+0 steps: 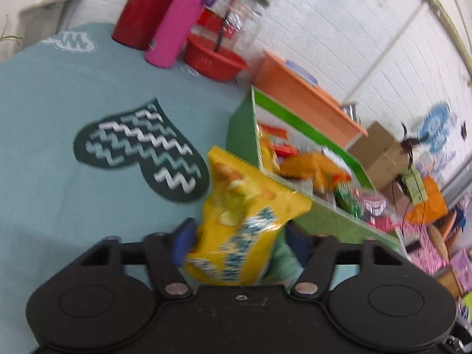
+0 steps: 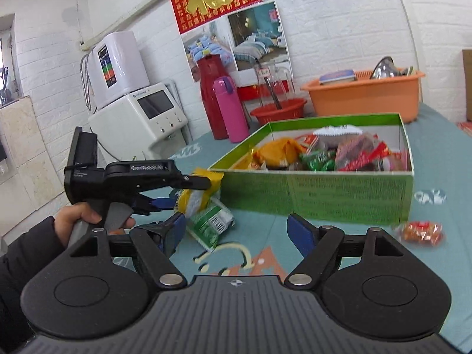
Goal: Organize snacks
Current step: 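Grasp the yellow chip bag with the left gripper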
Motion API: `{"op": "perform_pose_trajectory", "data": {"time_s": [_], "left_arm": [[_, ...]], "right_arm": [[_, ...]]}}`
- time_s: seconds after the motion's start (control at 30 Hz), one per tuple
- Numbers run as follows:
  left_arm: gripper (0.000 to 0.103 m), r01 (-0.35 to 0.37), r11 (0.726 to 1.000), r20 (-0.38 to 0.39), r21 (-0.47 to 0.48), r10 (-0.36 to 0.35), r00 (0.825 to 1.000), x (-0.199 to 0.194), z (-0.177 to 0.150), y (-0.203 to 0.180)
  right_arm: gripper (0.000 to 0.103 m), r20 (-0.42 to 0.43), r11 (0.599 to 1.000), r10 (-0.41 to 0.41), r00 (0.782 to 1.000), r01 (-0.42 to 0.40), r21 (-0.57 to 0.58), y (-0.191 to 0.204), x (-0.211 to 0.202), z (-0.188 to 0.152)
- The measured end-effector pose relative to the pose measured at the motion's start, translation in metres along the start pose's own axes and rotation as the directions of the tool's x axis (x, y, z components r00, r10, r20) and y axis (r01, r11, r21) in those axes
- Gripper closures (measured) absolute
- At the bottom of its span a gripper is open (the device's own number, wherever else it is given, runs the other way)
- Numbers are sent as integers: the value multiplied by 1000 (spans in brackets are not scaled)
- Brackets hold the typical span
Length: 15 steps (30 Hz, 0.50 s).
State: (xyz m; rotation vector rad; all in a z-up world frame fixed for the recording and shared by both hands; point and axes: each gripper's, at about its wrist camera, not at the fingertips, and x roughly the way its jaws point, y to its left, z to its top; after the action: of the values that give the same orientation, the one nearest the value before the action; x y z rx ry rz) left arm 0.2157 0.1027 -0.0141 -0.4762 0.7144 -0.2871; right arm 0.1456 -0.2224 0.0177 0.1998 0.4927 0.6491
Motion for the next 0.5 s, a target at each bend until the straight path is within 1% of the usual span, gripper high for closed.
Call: {"op": "perform_pose_trajectory", "data": {"time_s": [0.07,0.13,0.23,0.27,0.33,0.37,0.4,0.5], "left_arm": [[43,53,999,-40,-3,-53,998,-3,-15,-8],[44,101,995,-68,18,-100,993,-7,-31,-21],[44,192,981,-112,32,-187,976,-12,-58,-40],[39,213,977,-122,29,-208,970,-15,-65,-44],[26,240,971,-127,9,-237,963,-21,-74,-47],[7,243,970,-119,-11,-243,963,-25,-76,-45],[0,240,971,-106,-26,-241,965,-29,-78,-42],[0,223,974,-73,-47,-226,971,-39,-78,-34]], "right_arm": [[0,-19,1000,8,1000,-8,3,3,-2,-7],[0,-35,1000,10,999,-10,3,4,-5,-14],[0,-56,1000,12,998,-11,16,4,-10,-25],[0,-63,1000,13,998,-12,20,4,-12,-28],[0,-74,1000,14,997,-12,22,3,-15,-33],[0,-78,1000,12,997,-10,24,2,-15,-35],[0,-84,1000,10,996,-7,30,1,-15,-38],[0,-103,998,10,995,-3,60,-3,-8,-42]]}}
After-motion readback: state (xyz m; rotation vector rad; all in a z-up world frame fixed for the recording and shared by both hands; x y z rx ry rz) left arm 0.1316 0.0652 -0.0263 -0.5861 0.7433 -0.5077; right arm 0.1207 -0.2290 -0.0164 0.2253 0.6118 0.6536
